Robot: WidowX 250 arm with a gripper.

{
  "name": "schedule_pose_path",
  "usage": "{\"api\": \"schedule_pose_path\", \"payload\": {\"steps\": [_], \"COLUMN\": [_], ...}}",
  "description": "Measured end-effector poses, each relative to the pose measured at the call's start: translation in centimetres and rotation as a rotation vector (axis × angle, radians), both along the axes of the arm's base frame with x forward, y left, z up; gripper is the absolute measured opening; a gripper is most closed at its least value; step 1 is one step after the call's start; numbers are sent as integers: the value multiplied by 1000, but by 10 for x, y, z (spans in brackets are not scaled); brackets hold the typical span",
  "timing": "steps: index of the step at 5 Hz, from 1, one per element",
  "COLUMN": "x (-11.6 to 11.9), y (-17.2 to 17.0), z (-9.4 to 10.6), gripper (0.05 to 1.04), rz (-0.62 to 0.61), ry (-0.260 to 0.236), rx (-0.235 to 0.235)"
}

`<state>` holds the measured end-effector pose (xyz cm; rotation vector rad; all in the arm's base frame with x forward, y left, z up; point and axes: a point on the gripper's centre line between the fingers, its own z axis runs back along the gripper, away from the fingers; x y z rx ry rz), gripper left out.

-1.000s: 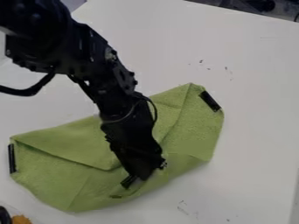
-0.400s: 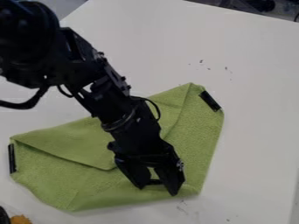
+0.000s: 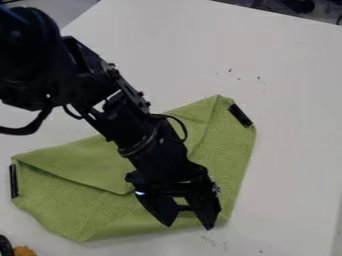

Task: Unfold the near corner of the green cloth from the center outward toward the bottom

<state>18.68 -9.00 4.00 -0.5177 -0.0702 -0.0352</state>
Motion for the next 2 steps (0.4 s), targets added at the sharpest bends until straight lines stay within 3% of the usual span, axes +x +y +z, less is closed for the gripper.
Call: {"api": "schedule_pose_path", "payload": {"steps": [1,2], "x": [8,10], "y": [10,9], "z": [-1,3], "gripper": [999,1000], "rz": [-142,-194], "ry": [-80,-93], "rx": [238,477]}}
